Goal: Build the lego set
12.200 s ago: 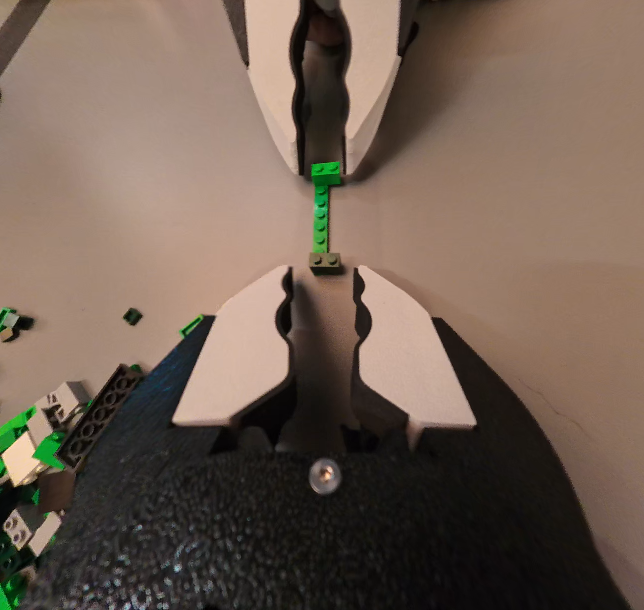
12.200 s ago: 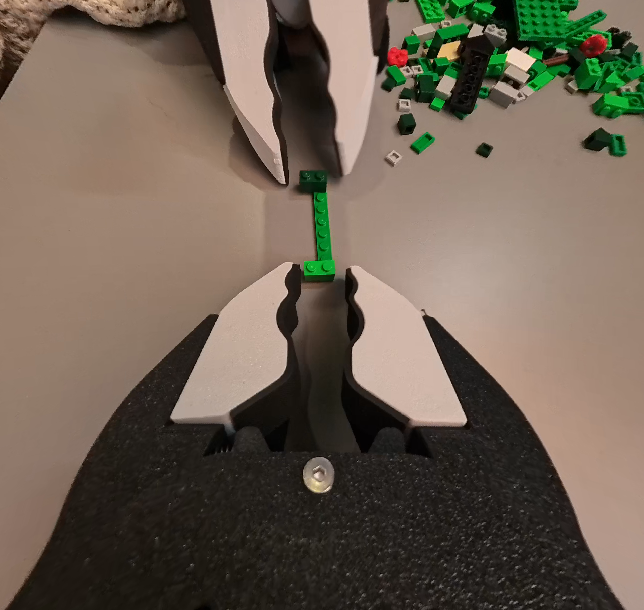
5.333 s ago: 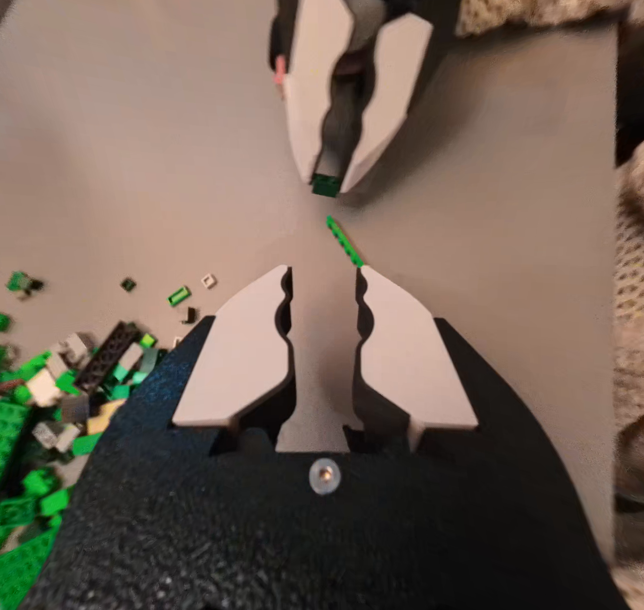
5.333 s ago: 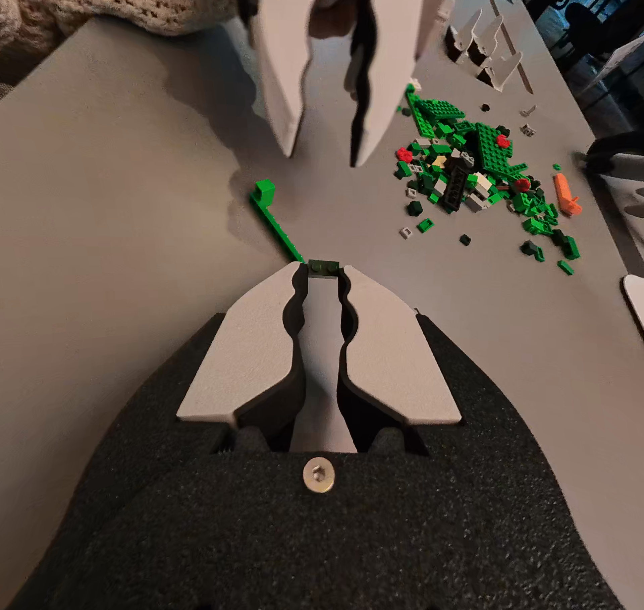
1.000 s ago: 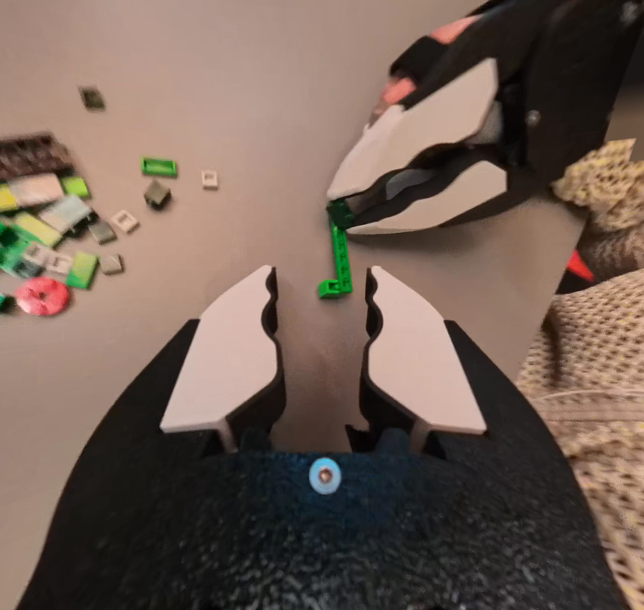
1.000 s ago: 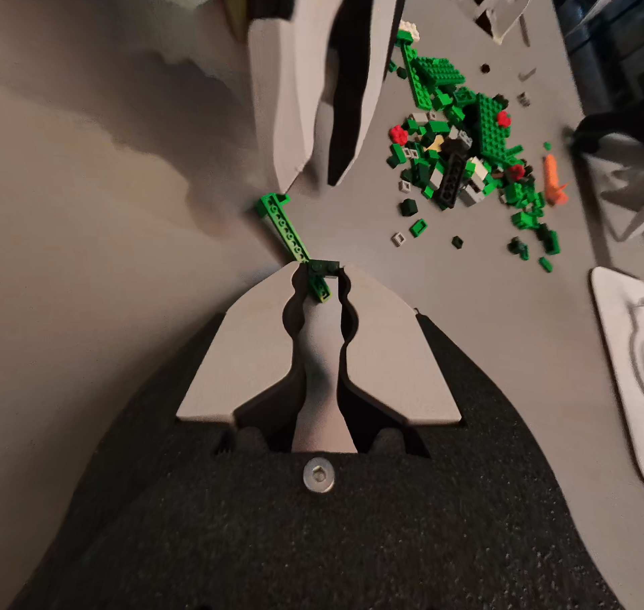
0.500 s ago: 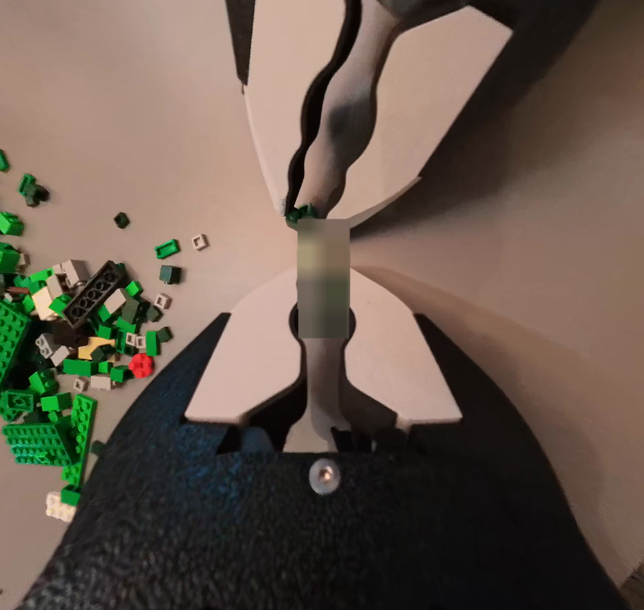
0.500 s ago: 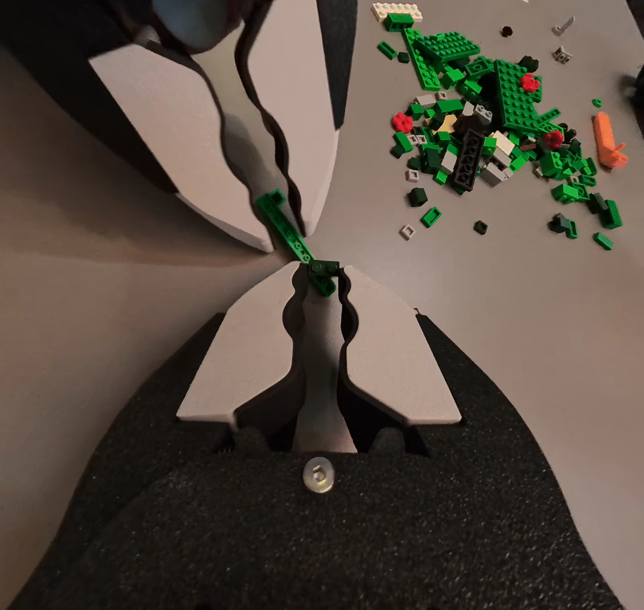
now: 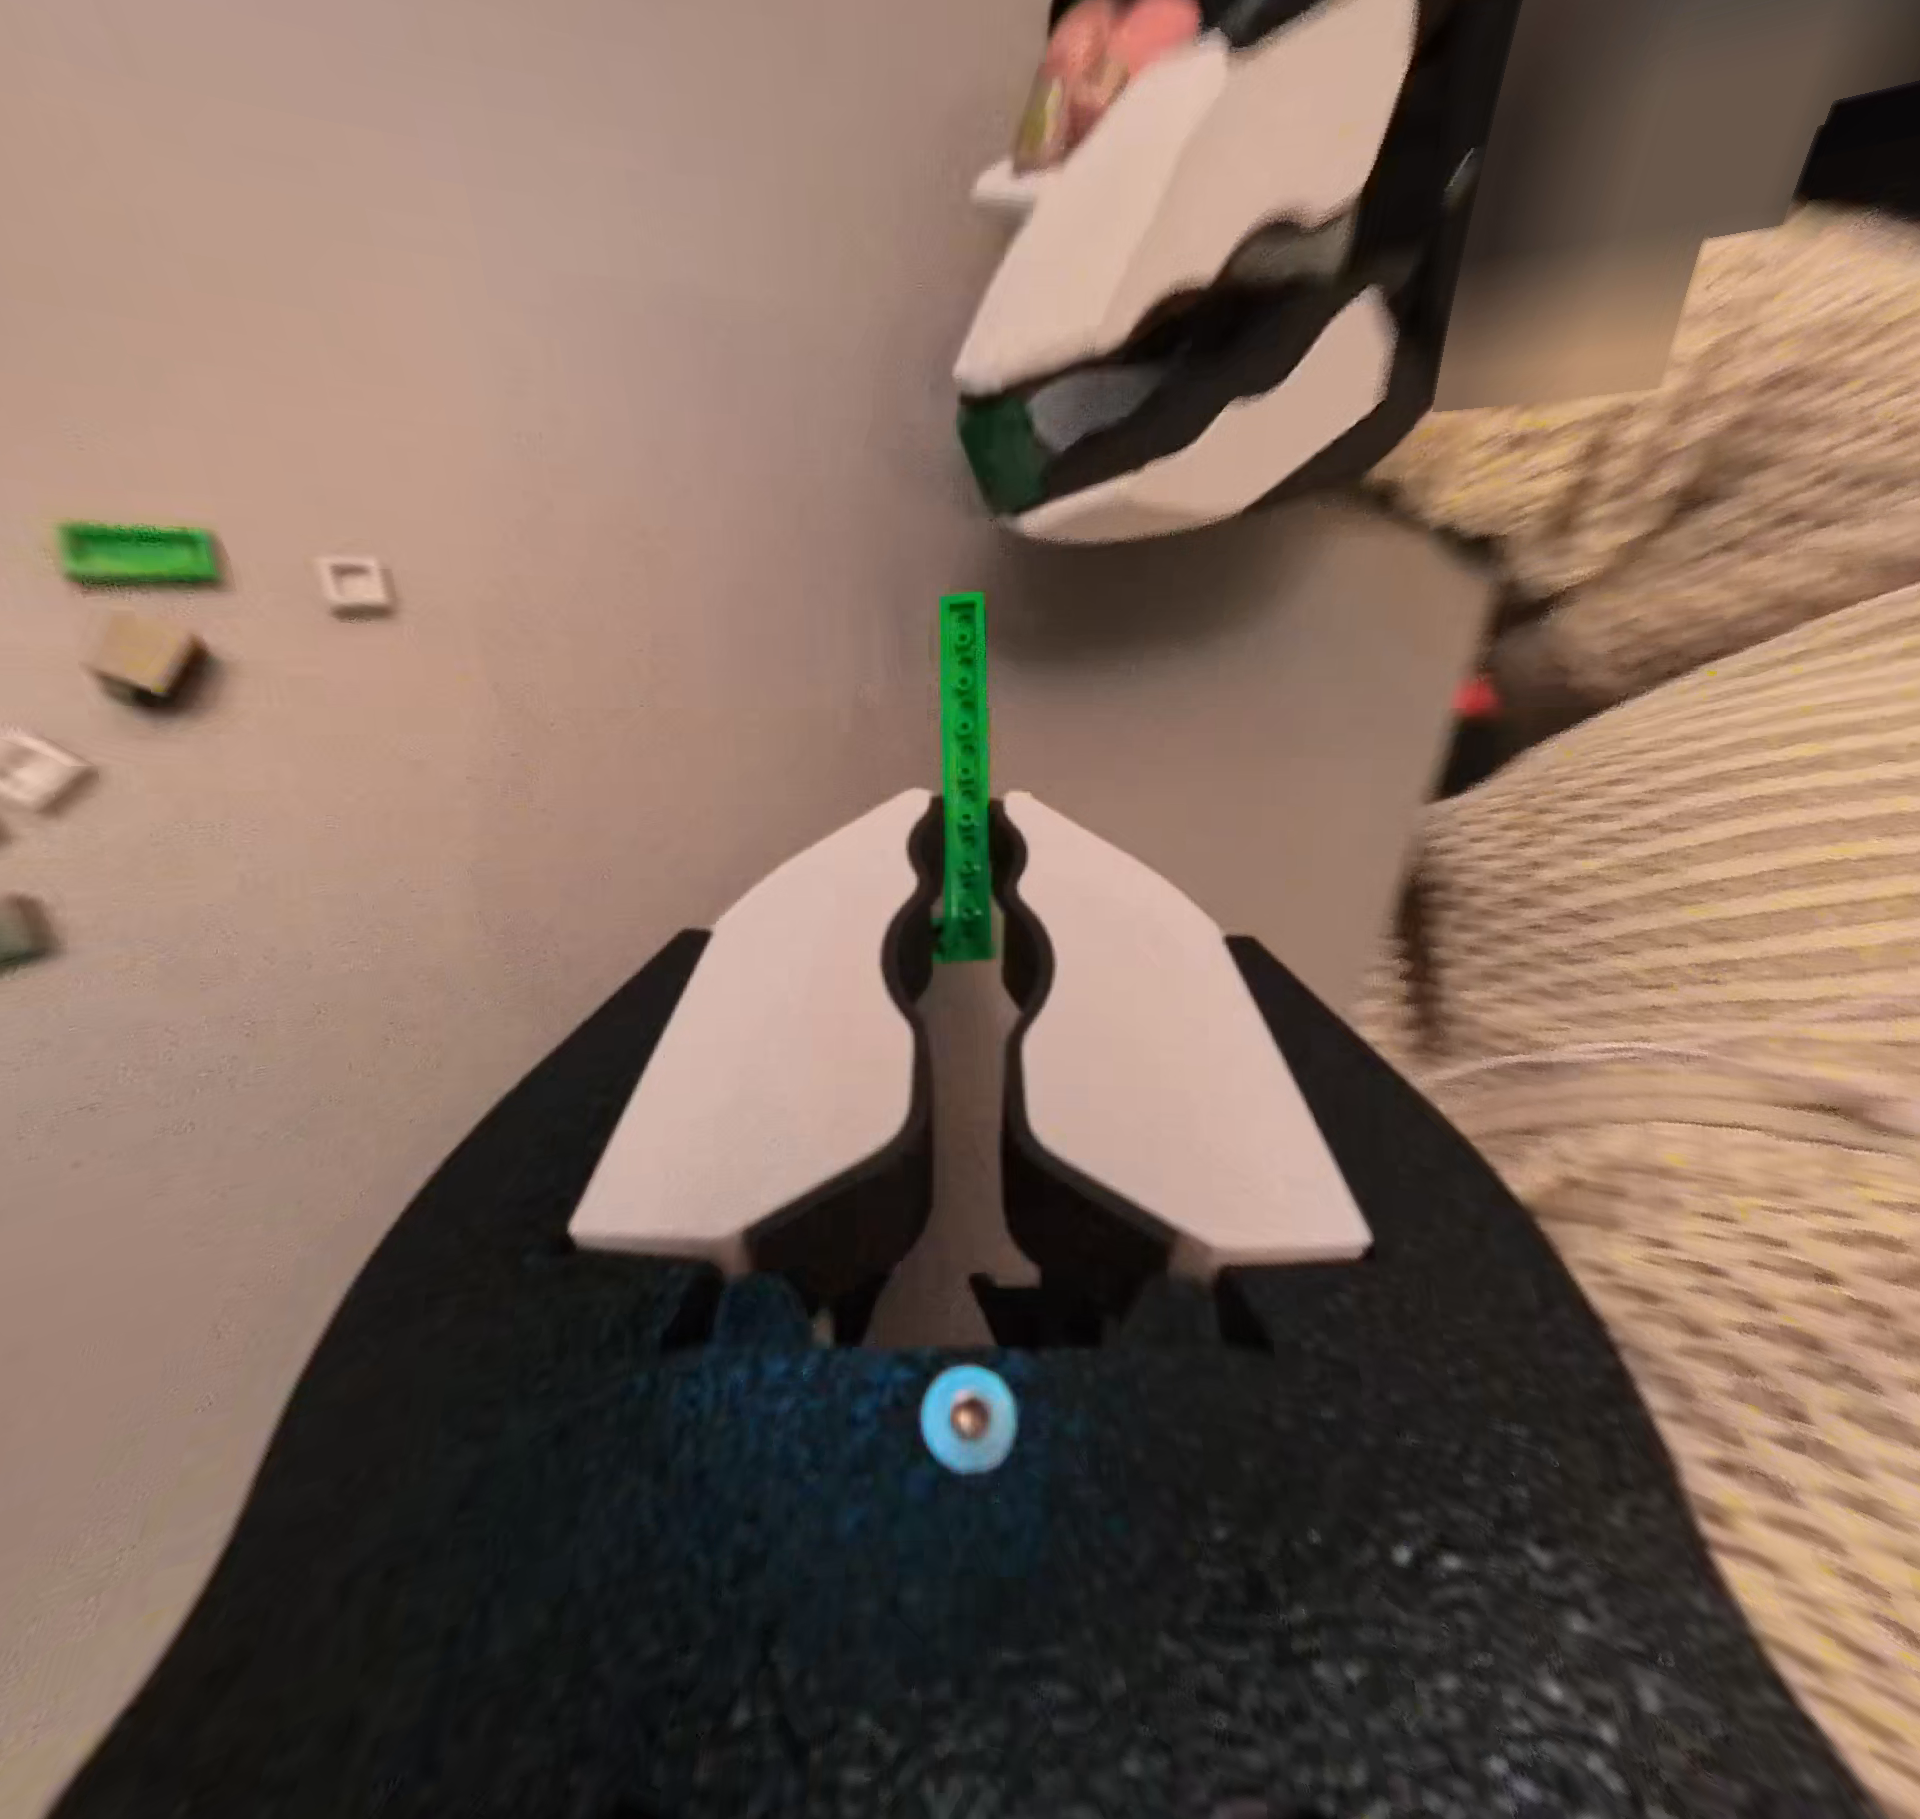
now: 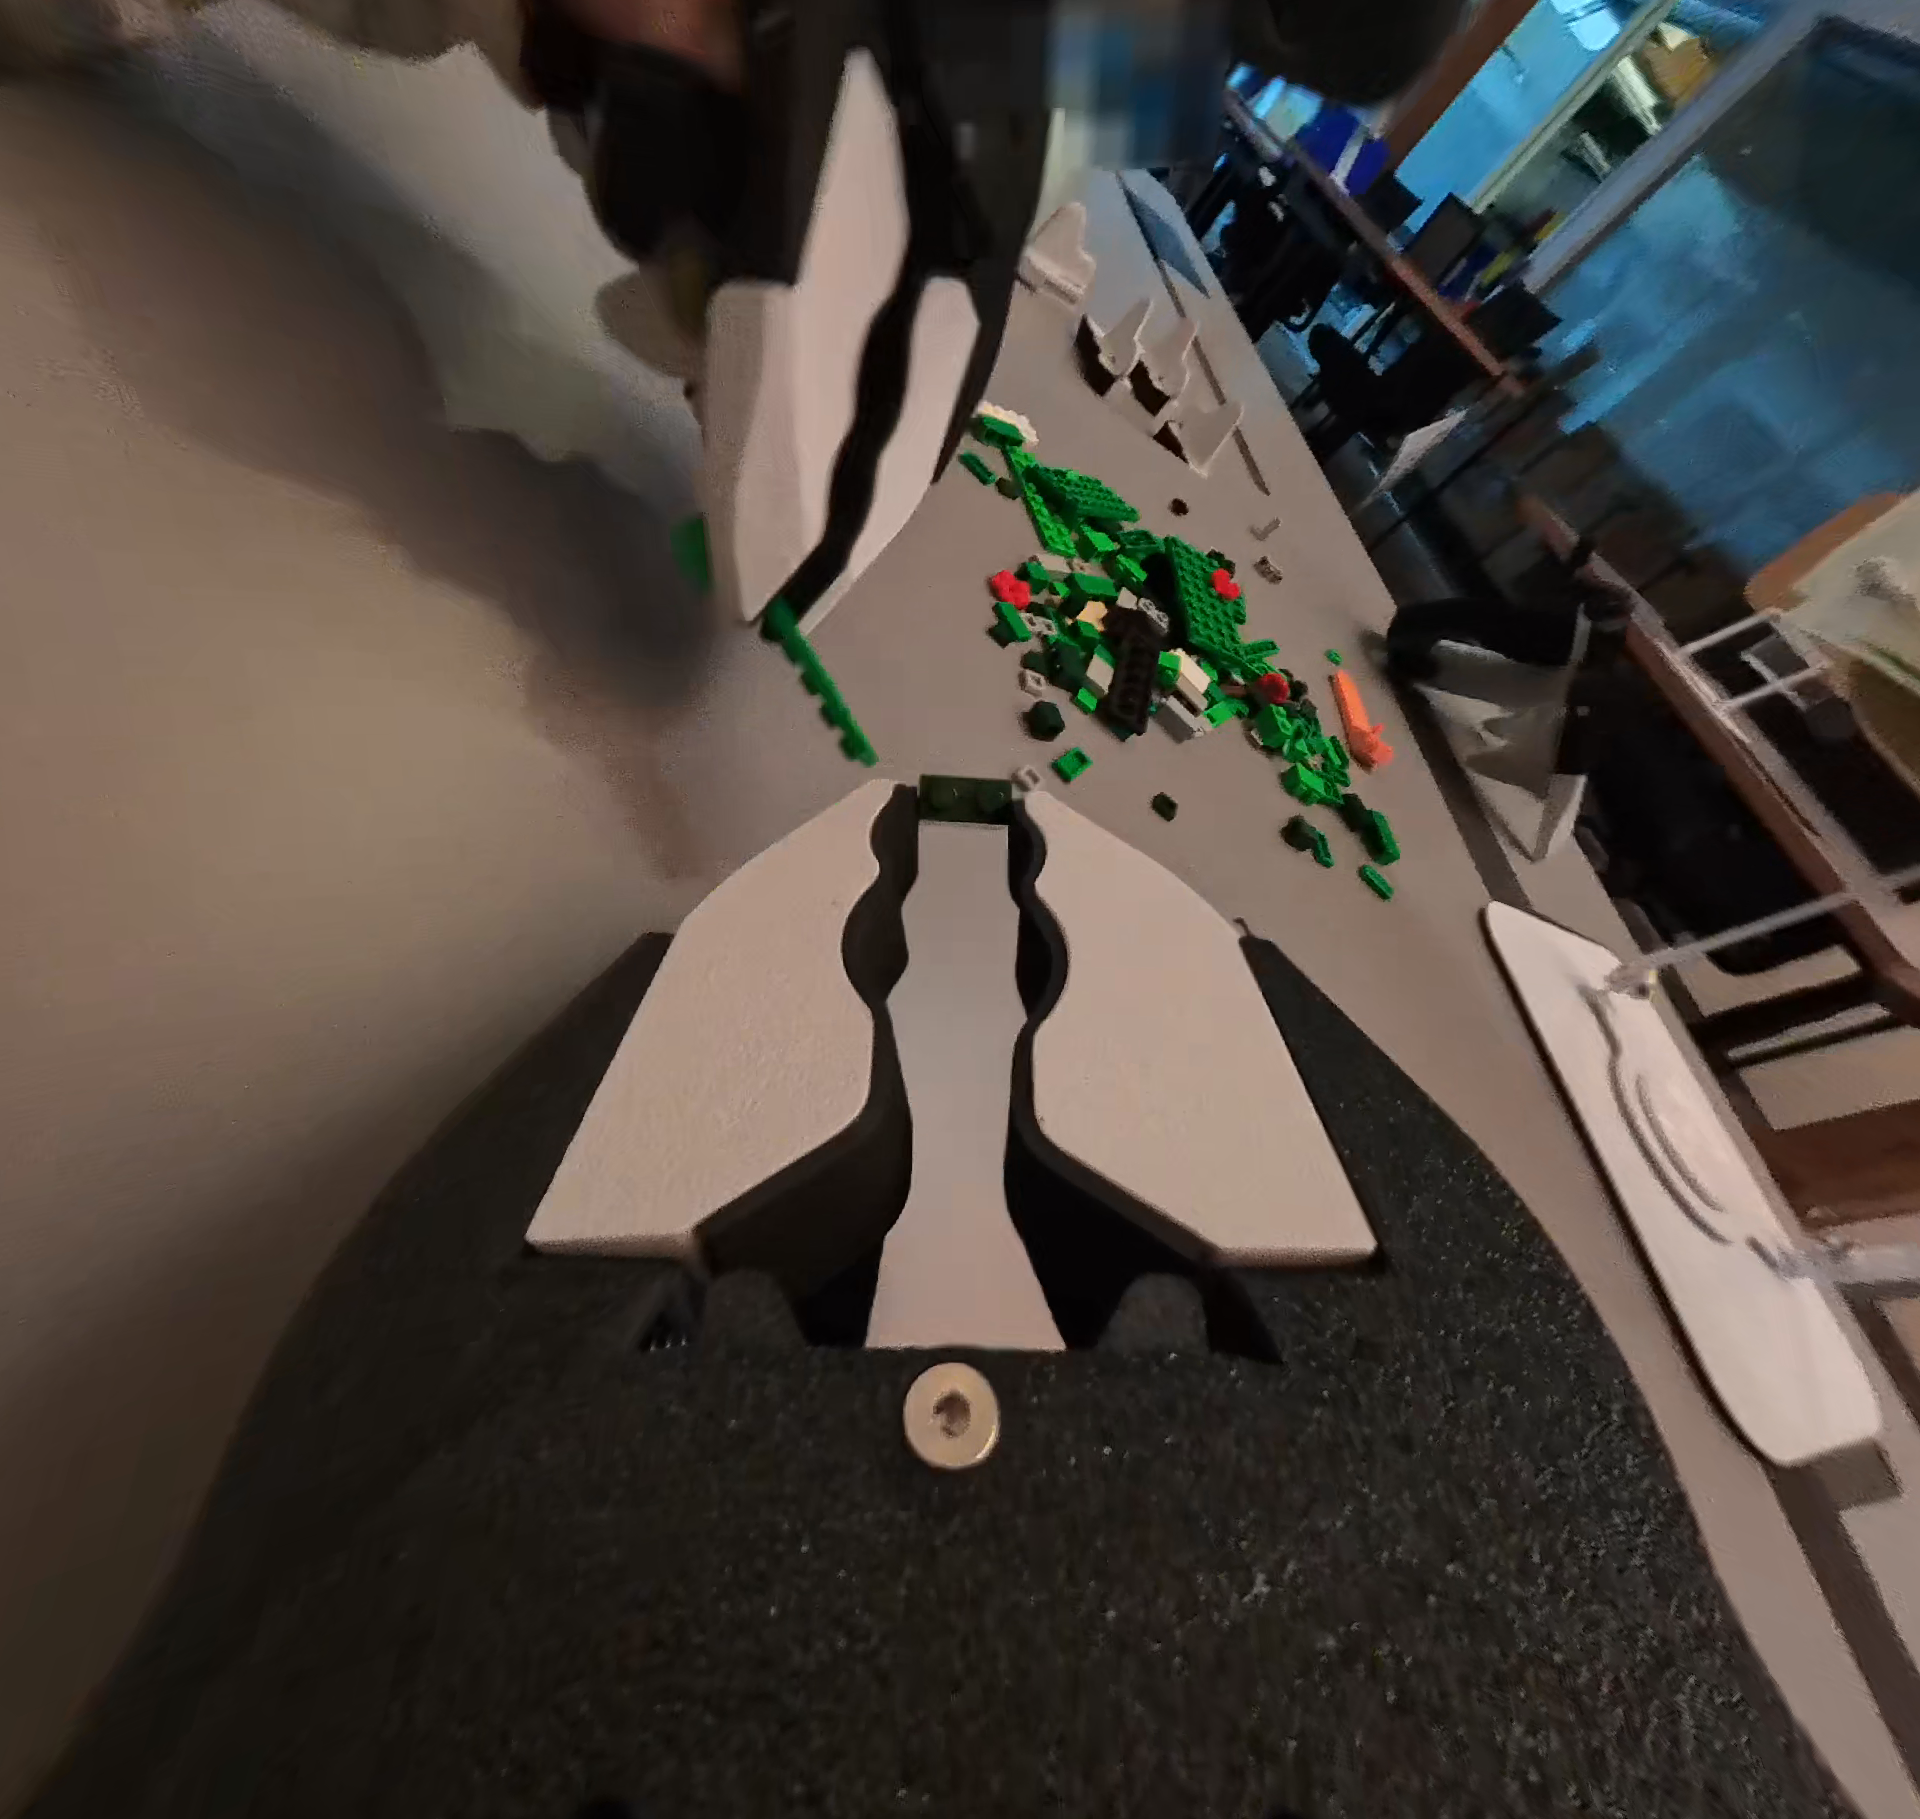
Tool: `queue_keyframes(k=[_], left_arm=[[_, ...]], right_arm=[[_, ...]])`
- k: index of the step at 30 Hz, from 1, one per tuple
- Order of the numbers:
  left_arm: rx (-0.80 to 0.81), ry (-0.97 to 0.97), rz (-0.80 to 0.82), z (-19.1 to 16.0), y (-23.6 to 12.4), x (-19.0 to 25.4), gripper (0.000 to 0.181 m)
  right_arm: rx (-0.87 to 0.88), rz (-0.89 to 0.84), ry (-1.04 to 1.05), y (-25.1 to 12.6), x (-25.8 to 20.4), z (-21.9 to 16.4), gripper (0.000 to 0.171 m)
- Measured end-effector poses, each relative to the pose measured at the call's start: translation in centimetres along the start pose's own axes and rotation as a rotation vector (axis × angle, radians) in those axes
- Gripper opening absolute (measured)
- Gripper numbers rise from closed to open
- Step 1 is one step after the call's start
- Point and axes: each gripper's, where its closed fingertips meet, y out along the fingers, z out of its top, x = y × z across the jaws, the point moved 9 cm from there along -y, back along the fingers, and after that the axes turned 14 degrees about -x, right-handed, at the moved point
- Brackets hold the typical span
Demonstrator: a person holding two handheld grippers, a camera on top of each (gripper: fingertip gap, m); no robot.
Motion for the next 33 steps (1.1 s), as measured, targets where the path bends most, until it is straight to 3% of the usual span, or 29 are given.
queue_keyframes(k=[1, 3, 7, 14, 17, 20, 21, 24, 27, 30, 33], left_arm=[[0.009, -0.066, -0.119, 0.0, -0.3, -0.5, 0.007], [-0.026, -0.172, -0.291, -0.4, -0.4, -1.7, 0.007], [-0.07, -0.228, -0.372, -1.0, -0.2, -2.4, 0.007], [-0.111, -0.186, -0.232, -1.1, -0.2, -1.9, 0.007], [-0.111, -0.188, -0.259, -1.2, -0.2, -1.8, 0.007], [-0.114, -0.189, -0.256, -1.3, -0.2, -1.9, 0.007], [-0.111, -0.19, -0.259, -1.3, -0.2, -1.9, 0.007], [-0.106, -0.192, -0.262, -1.4, -0.1, -2.0, 0.007], [-0.104, -0.192, -0.278, -1.3, 0.0, -2.0, 0.007], [-0.112, -0.182, -0.293, -1.2, 0.3, -1.9, 0.007], [-0.101, -0.164, -0.331, -1.0, 0.5, -1.4, 0.007]], right_arm=[[0.001, -0.005, -0.028, 0.1, -0.1, 0.1, 0.017], [-0.002, 0.01, -0.071, 0.3, -0.6, 0.3, 0.017], [0.057, -0.034, -0.22, -0.1, -1.7, 1.9, 0.017], [-0.105, -0.01, -0.248, 1.0, -1.0, 2.7, 0.016], [-0.289, 0.184, -0.097, 1.8, 0.4, 0.8, 0.016], [-0.324, 0.241, -0.031, 2.0, 1.4, -0.1, 0.017], [-0.319, 0.25, -0.028, 1.9, 1.6, -0.2, 0.017], [-0.264, 0.243, -0.027, 1.5, 1.9, 0.3, 0.038], [-0.016, 0.261, -0.08, 0.5, 0.5, 2.5, 0.033], [-0.122, 0.263, -0.173, 1.8, -1.3, 3.1, 0.031], [-0.151, 0.293, -0.188, 2.8, -2.2, 3.0, 0.018]])
